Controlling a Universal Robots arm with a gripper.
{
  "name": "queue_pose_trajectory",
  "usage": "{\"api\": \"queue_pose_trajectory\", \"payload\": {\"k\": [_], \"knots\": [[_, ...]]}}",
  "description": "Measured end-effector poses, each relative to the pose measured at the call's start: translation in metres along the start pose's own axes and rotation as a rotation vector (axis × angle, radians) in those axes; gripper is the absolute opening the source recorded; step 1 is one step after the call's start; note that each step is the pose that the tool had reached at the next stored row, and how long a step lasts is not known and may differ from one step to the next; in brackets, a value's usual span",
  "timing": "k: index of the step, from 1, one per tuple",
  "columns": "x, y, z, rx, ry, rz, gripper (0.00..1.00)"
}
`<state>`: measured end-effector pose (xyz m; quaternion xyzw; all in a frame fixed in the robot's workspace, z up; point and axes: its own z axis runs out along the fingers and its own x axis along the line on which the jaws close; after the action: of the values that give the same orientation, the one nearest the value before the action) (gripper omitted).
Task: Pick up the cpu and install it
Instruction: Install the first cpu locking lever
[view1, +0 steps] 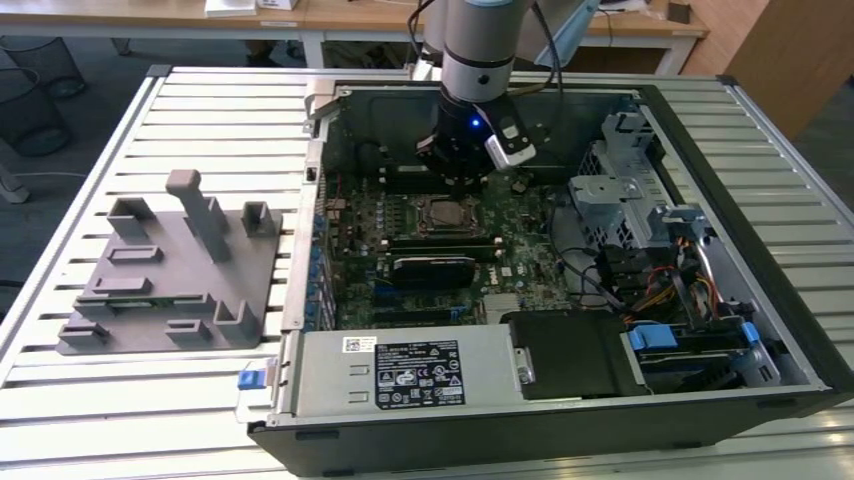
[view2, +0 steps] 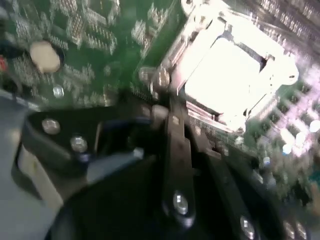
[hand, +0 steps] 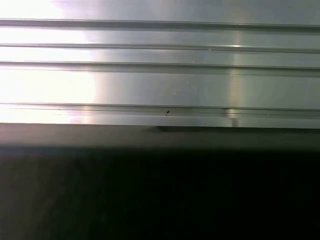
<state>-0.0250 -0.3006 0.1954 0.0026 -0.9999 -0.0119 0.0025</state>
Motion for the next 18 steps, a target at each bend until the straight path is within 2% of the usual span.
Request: {"api": "queue_pose_trajectory", "payload": {"k": [7, 12, 18], "knots": [[-0.0004, -0.0001, 0.0000, 0.0008, 0.0006, 0.000, 0.11], [-0.0005, 0.0001, -0.0066, 0.0003, 0.0015, 0.000, 0.11], [-0.0014, -0.0016, -0.0072, -0.0004, 0.0017, 0.000, 0.11]]}}
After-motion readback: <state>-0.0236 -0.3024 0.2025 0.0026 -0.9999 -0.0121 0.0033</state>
